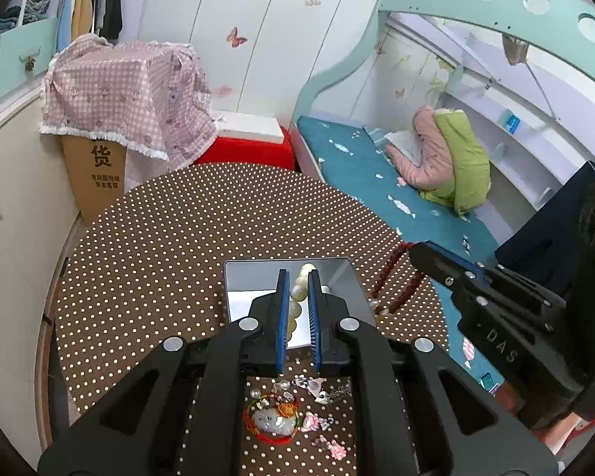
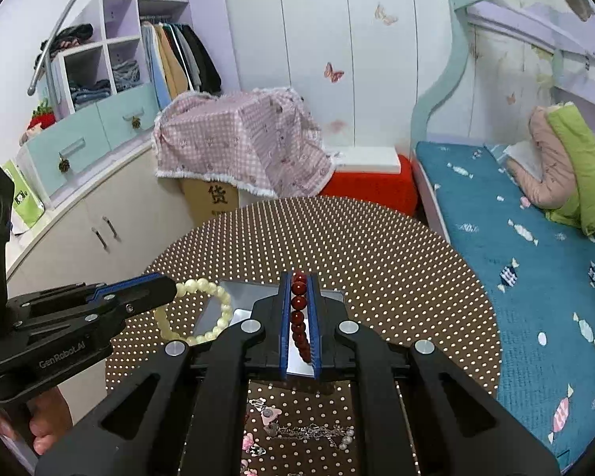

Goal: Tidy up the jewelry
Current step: 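Carry both bracelets into the grey tin and open both tools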

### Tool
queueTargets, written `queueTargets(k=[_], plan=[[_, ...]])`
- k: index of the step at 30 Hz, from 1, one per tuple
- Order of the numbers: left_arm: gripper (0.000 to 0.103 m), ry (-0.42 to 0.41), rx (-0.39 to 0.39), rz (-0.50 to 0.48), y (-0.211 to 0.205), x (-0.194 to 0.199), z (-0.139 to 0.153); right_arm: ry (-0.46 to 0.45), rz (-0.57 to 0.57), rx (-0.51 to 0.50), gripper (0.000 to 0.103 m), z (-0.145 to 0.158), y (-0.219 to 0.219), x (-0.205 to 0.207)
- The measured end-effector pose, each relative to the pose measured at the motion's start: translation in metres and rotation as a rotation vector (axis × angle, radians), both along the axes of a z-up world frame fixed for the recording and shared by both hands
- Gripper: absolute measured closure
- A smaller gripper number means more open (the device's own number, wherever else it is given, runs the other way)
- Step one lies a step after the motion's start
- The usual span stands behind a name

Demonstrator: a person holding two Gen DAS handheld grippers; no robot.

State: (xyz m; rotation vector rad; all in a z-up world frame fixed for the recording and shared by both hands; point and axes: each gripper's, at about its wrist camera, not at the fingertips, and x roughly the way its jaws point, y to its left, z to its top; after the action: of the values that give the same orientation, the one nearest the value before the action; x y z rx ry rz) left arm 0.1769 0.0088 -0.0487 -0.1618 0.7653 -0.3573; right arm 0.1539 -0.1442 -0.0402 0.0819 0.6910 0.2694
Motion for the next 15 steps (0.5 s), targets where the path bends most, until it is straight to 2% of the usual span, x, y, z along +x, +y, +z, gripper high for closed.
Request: queueTargets(k=[3,8,9,10,11,15], plan=[[0.094,0.032,-0.005,-0.006,-0.001,0.015,-0.011,0.038,0.006,0.009,0.096,-0.010,-0.001,0.009],[0.089,0.076,0.046,0.022,-0.004,0.033,-0.026,0.082,-0.003,-0.021,0.092,-0.019,0.005,0.022],[0.082,0.088,0.056,0.025,-0.005,0.036,-0.028,0.096,-0.009,-0.030,0.079,-0.020,0.006,0.025],[0.076,0.102,0.058,0.023,-0.006,0.039,-0.031,0.103,-0.014,-0.031,0.061,-0.022,0.005,0.025],[0.075,0.107,0.060,0.026,-0.005,0.041,-0.033,0.105,-0.015,-0.029,0.053,-0.023,0.004,0.026],[0.074,0.128,0.076,0.032,-0.006,0.044,-0.040,0.107,-0.014,-0.037,0.053,-0.025,0.002,0.022]])
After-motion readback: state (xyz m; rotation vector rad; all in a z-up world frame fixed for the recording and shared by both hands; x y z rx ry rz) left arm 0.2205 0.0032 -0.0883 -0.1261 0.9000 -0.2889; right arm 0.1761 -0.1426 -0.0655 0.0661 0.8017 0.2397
